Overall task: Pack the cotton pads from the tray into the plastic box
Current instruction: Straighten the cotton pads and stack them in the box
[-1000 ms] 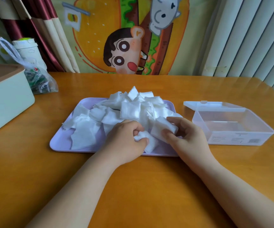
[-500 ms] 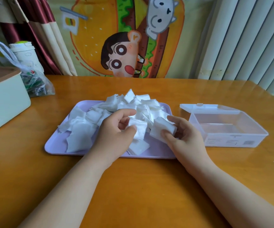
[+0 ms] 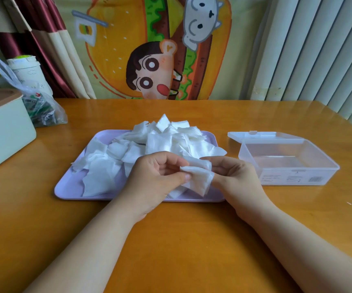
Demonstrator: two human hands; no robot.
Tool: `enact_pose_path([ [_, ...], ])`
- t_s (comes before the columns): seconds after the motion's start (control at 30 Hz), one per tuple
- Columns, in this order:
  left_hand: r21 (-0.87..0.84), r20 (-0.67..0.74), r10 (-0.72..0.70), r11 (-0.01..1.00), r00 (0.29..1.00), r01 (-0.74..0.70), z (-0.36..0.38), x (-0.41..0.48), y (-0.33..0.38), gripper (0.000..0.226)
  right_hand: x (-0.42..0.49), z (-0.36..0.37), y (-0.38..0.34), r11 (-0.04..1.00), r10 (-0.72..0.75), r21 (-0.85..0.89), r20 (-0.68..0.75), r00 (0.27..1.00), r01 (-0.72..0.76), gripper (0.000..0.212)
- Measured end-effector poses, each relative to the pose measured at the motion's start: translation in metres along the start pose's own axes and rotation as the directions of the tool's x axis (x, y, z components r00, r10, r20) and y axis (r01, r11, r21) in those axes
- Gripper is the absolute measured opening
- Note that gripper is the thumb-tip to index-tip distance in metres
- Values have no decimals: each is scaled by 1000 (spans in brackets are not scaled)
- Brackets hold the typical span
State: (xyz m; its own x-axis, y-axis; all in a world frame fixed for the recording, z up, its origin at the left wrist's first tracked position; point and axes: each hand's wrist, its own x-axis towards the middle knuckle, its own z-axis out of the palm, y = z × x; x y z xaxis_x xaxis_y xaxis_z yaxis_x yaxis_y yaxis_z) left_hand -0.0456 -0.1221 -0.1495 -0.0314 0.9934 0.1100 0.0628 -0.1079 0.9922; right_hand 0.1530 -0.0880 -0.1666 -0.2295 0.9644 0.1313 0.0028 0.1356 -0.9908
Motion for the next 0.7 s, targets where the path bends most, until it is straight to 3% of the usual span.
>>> enact_pose_path([
  [0.17, -4, -88, -16, 1000, 996, 16, -2, 3, -3, 19, 3, -1, 4, 999, -17, 36, -2, 1000, 17, 16],
  [0.53, 58, -127, -26, 998, 992, 34, 3, 2, -4, 16, 5, -3, 6, 996, -55, 73, 69, 996, 50, 17],
  [0.7, 136, -174, 25, 991, 984, -1, 2, 4, -8, 21, 3, -2, 4, 992, -53, 121, 129, 990, 37, 41],
])
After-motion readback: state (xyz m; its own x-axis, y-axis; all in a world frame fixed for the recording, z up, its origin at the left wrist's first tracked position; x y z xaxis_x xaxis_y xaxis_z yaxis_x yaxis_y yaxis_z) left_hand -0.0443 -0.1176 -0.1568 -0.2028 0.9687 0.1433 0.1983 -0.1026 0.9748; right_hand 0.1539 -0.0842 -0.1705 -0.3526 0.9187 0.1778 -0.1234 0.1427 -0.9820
